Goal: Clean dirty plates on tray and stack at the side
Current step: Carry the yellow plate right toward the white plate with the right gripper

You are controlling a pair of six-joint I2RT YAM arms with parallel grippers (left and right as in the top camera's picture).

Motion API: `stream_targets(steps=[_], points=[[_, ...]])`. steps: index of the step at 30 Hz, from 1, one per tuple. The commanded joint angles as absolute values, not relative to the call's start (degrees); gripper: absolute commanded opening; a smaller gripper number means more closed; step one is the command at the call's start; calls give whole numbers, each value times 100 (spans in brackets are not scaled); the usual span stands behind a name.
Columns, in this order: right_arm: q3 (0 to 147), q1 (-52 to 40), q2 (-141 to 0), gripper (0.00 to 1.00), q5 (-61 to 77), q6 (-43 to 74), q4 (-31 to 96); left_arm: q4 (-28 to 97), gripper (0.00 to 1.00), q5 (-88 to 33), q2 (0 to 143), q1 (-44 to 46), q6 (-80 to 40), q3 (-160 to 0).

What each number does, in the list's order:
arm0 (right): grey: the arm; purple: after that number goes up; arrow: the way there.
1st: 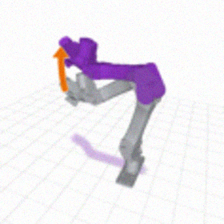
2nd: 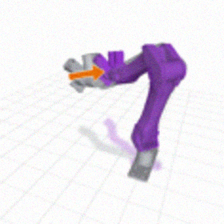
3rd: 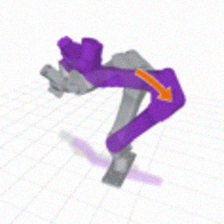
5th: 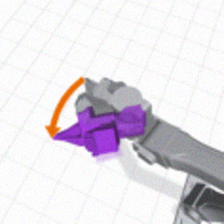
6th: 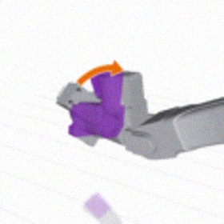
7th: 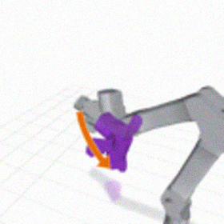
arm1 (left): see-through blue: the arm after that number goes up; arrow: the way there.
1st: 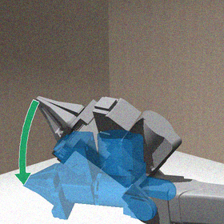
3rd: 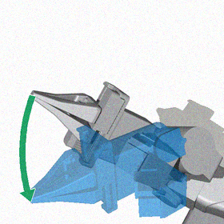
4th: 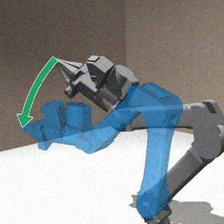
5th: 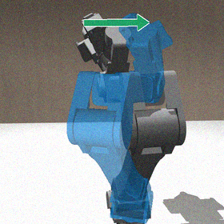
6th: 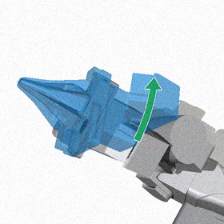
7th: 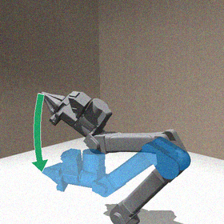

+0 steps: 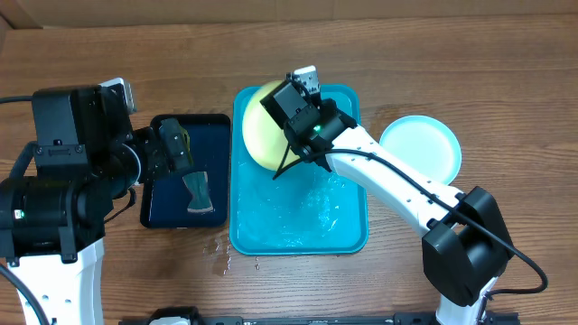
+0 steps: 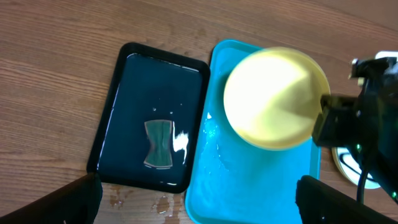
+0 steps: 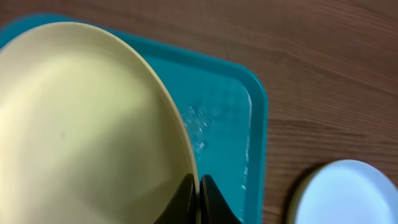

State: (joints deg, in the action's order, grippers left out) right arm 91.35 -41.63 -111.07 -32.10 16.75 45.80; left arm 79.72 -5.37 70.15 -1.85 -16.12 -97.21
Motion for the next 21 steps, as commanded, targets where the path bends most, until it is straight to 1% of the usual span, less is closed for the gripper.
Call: stream_targets(steps=[1, 4, 8, 9, 10, 12, 14, 15, 17, 19, 21], points=[[9190, -4136, -11032, 4, -3662, 1354, 4963, 7953, 100, -576, 7011, -154, -1505, -9690], [9190, -4082, -11028, 4, -3852, 1688, 5369, 7953, 100, -576, 7011, -154, -1503, -9690], [9194, -3835, -11026, 4, -3575, 3022, 6088, 7953, 100, -576, 7011, -154, -1505, -9690], [9194, -3636, -11021, 4, -3070, 3380, 6281, 7953, 100, -576, 7011, -154, -1505, -9690], [9194, -3382, -11021, 4, -2314, 3479, 6318, 7953, 100, -576, 7011, -154, -1505, -9690], [9194, -2958, -11021, 4, -965, 3481, 6239, 7953, 100, -576, 7011, -154, -1505, -9690], [9194, -2683, -11021, 4, -134, 3481, 6224, 7953, 100, -576, 7011, -154, -1505, -9690], [9194, -2425, -11021, 4, 558, 3524, 6243, 7955, 100, -576, 7011, -154, -1503, -9690], [9194, -2049, -11021, 4, 1055, 3931, 6429, 7953, 100, -576, 7011, -154, -1505, -9690], [9194, -1791, -11017, 4, 1074, 4285, 6650, 7953, 100, -576, 7011, -154, -1505, -9690], [9194, -1516, -11015, 4, 1090, 4375, 6816, 7955, 100, -576, 7011, -154, -1505, -9690]])
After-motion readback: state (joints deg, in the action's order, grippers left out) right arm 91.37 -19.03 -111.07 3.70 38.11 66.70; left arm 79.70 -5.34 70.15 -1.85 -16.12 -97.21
